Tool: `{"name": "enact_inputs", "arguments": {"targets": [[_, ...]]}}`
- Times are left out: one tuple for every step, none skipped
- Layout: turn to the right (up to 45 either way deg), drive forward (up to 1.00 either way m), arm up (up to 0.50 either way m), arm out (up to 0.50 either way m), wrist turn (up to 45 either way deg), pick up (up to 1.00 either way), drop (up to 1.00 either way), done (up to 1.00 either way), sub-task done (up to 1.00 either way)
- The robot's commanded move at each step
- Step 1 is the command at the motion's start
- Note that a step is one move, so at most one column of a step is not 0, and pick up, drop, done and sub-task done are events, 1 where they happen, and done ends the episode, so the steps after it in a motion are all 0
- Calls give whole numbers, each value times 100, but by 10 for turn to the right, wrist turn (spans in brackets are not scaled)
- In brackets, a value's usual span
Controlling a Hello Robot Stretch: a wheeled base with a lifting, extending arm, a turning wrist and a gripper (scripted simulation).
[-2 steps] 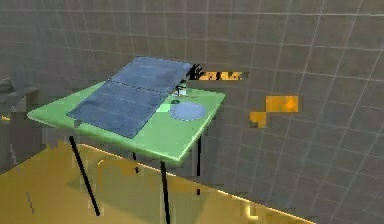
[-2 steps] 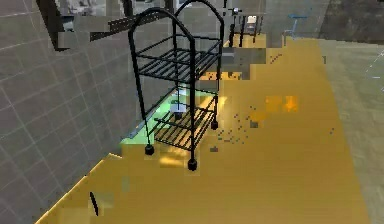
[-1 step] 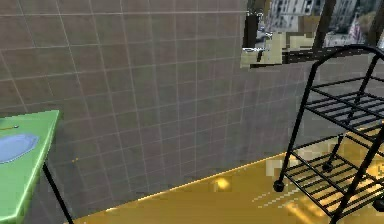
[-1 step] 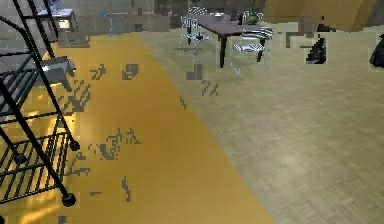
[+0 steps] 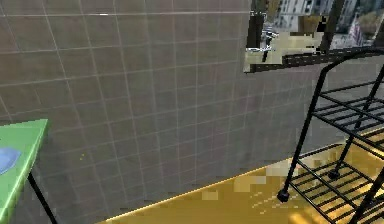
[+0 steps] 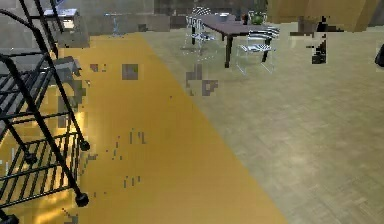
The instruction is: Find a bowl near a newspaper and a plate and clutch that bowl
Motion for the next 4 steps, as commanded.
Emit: {"name": "enact_inputs", "arguments": {"targets": [[-450, 0, 0, 0, 0, 0, 0, 0, 0], [-450, 0, 0, 0, 0, 0, 0, 0, 0], [-180, 0, 0, 0, 0, 0, 0, 0, 0], [0, 100, 0, 0, 0, 0, 0, 0, 0]]}}
